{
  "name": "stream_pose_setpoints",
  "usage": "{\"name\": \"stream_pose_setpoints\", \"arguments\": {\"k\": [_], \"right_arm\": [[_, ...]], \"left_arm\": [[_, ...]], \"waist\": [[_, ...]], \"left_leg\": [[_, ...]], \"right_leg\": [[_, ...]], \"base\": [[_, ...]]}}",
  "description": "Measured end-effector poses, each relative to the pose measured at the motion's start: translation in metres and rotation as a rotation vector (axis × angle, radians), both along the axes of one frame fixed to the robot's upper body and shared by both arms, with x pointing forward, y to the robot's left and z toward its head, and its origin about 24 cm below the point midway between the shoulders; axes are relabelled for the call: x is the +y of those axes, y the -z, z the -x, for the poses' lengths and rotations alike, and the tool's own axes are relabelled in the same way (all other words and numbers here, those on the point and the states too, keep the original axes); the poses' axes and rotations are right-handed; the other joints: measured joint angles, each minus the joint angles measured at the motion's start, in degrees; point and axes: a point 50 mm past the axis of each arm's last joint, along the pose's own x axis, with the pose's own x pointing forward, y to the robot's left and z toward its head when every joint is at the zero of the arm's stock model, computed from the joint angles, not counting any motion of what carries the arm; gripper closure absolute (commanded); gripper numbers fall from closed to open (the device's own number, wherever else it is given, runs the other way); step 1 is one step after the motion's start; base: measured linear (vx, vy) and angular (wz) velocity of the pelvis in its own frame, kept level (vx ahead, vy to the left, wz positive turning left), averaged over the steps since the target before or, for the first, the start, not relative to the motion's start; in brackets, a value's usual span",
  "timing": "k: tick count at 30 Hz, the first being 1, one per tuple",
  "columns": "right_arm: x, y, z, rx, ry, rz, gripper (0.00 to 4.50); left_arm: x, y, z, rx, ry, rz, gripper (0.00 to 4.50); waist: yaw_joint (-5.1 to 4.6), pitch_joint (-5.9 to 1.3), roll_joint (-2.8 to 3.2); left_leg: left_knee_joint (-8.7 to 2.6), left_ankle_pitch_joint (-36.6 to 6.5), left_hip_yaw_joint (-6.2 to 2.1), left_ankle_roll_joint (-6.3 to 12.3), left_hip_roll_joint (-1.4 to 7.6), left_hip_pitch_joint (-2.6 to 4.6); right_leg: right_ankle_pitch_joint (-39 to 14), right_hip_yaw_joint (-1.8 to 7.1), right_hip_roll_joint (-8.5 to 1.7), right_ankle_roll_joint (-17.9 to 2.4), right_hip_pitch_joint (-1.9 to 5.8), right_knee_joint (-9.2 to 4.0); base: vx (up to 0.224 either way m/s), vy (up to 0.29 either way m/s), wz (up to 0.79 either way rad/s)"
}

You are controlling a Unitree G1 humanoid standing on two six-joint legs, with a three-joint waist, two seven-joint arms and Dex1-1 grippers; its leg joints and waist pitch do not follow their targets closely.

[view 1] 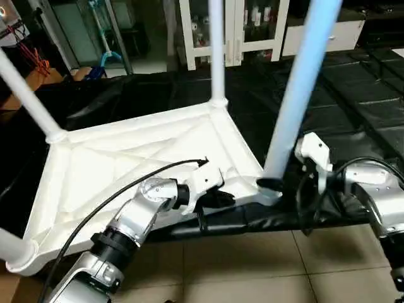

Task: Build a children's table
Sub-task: Rotate leg to tighten

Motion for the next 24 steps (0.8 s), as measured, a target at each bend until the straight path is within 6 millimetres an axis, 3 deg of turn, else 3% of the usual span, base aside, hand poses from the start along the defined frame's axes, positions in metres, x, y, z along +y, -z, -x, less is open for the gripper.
{"name": "stream_pose_setpoints", "arguments": {"k": [3,4,11,20,24], "right_arm": [[-0.0013,0.0000,0.0012,0.011,-0.018,0.007,0.98],[-0.0017,0.0001,0.0016,0.015,-0.024,0.011,1.25],[-0.0035,0.0057,0.0045,0.058,-0.061,0.041,1.72],[-0.0004,0.0072,0.0045,0.066,-0.066,0.026,2.49],[-0.0001,0.0074,0.0043,0.065,-0.063,0.025,2.57]], "left_arm": [[-0.0003,-0.0002,-0.0003,0.002,0.010,-0.002,4.50],[-0.0003,-0.0003,-0.0001,0.003,0.014,-0.003,4.50],[-0.0009,-0.0004,0.0011,0.002,0.040,-0.005,4.50],[0.0005,-0.0008,0.0009,0.002,0.063,-0.011,4.50],[0.0006,-0.0014,-0.0002,0.000,0.073,-0.018,4.50]], "waist": [[-0.12,-0.03,0.04],[-0.11,-0.03,0.04],[-0.02,-0.02,0.02],[-0.04,-0.02,0.03],[-0.07,-0.02,0.03]], "left_leg": [[-0.19,0.08,0.35,0.11,0.03,-0.03],[-0.21,0.09,0.41,0.14,0.03,-0.05],[-0.28,0.17,0.96,0.28,0.01,-0.06],[-0.36,0.18,1.01,0.29,0.01,-0.06],[-0.42,0.18,1.01,0.29,0.01,-0.06]], "right_leg": [[0.38,0.06,-0.08,0.04,0.00,-0.45],[0.45,0.07,-0.11,0.04,0.00,-0.53],[0.49,0.02,-0.52,0.04,-0.01,-0.55],[0.49,0.01,-0.56,0.04,-0.03,-0.57],[0.49,0.00,-0.56,0.04,-0.04,-0.59]], "base": [[0.000,0.000,0.00],[0.000,0.000,0.00],[0.000,0.000,0.00],[0.000,0.000,0.00],[0.000,0.000,0.00]]}}
